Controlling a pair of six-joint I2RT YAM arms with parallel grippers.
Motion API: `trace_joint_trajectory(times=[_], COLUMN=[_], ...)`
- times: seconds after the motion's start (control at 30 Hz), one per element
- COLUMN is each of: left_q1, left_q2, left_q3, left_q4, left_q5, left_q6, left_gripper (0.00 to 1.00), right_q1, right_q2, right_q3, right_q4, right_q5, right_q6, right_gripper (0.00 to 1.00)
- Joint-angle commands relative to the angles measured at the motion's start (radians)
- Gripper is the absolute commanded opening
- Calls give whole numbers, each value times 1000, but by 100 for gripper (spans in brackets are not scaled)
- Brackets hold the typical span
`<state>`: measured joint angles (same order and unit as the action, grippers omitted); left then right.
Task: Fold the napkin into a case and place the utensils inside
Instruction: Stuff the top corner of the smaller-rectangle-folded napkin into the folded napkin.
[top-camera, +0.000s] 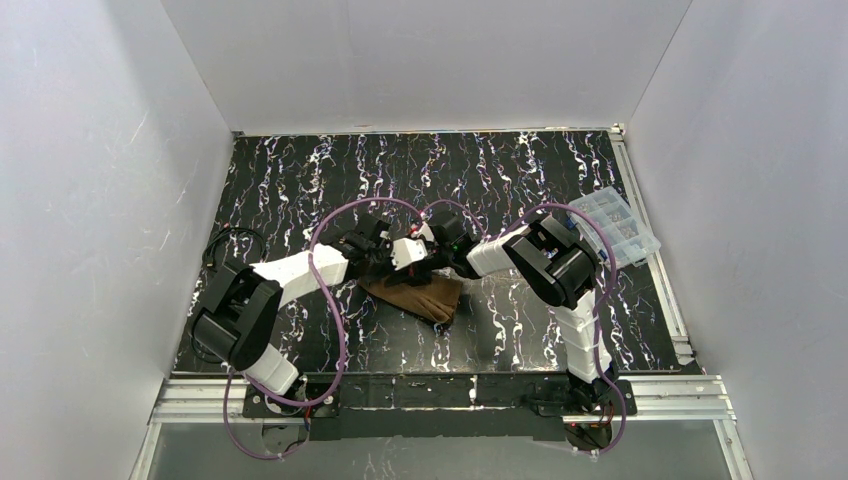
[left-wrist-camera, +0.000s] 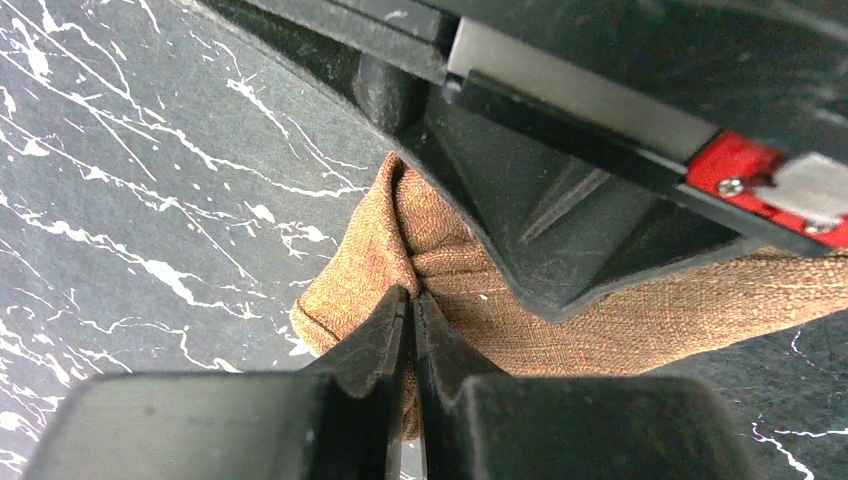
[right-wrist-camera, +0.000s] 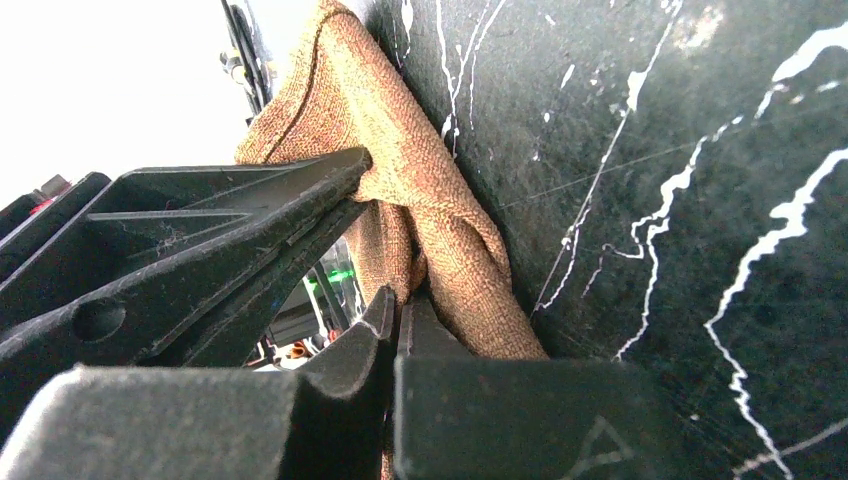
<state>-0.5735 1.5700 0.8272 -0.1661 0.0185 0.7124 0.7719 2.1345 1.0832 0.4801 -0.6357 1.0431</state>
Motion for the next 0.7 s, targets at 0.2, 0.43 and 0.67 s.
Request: trace_joint_trajectory(times=[0.2,0.43,0.67], left_q1=[21,21,50], left_q2=[-31,-11,-19], left_q3=[48,62,122], left_q4=[-107,-95,-154], left_q5=[-49,-54,-21], left_q6=[-41,-43,-117], left_gripper=[8,0,0], right_q1=[15,14,15], right_q2=[-7,-13,2], right_q3=[-4,-7,-24], right_q4=[-56,-59,-49], right_q5=[-32,-29,-26], right_q6=[-3,1,6], right_gripper=[1,1,1])
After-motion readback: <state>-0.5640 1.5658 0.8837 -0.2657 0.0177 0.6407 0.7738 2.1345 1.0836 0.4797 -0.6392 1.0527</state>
